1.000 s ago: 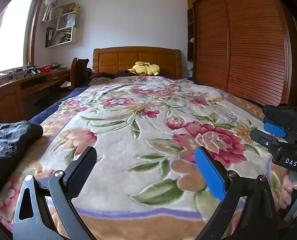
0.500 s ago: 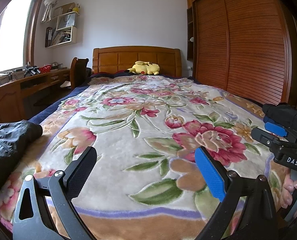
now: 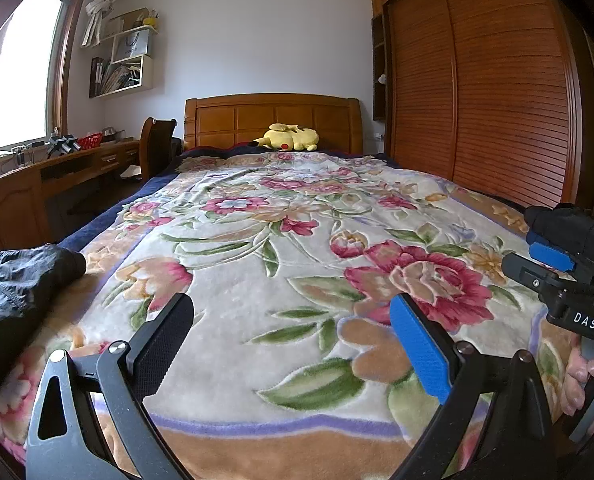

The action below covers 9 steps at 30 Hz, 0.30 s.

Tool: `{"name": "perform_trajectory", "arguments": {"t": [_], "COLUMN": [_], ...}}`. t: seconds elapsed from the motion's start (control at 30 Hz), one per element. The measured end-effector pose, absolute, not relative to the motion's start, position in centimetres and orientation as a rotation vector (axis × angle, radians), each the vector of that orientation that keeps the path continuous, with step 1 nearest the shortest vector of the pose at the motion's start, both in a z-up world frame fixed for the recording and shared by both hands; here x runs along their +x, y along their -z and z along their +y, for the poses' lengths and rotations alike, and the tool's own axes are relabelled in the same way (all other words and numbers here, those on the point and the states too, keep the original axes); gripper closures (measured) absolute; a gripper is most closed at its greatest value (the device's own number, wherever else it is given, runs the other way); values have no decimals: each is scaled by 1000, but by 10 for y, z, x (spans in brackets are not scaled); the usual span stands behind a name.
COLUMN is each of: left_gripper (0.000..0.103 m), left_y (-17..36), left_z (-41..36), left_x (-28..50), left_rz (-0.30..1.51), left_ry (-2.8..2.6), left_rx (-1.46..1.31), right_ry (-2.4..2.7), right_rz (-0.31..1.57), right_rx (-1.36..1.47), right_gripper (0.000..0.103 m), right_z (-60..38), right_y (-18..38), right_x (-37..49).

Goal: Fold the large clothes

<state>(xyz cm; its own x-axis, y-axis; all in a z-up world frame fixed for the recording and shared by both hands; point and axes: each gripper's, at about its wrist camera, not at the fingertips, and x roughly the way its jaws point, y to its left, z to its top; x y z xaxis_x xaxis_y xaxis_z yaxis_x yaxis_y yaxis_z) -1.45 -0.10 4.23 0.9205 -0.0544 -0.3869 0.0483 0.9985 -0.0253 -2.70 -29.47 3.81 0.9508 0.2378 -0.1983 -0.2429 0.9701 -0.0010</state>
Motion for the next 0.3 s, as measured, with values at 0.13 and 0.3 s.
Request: {"name": "perform_trajectory", "arguments": {"t": [0.13,0.3], "left_gripper": [4,4], "left_y": [-42,-42], "left_z": [-1,-2], "left_x": [-15,-15], "left_rz": [397,398], "left_ry": [53,52], "left_rx": [-16,-16], "right_ry": [-244,-242], "right_rz": [197,196], "right_rx": [-24,-25], "right_gripper": [19,19], "right_z": [-295,-296], "right_y": [-38,-38], "right_x": [-27,-27]}}
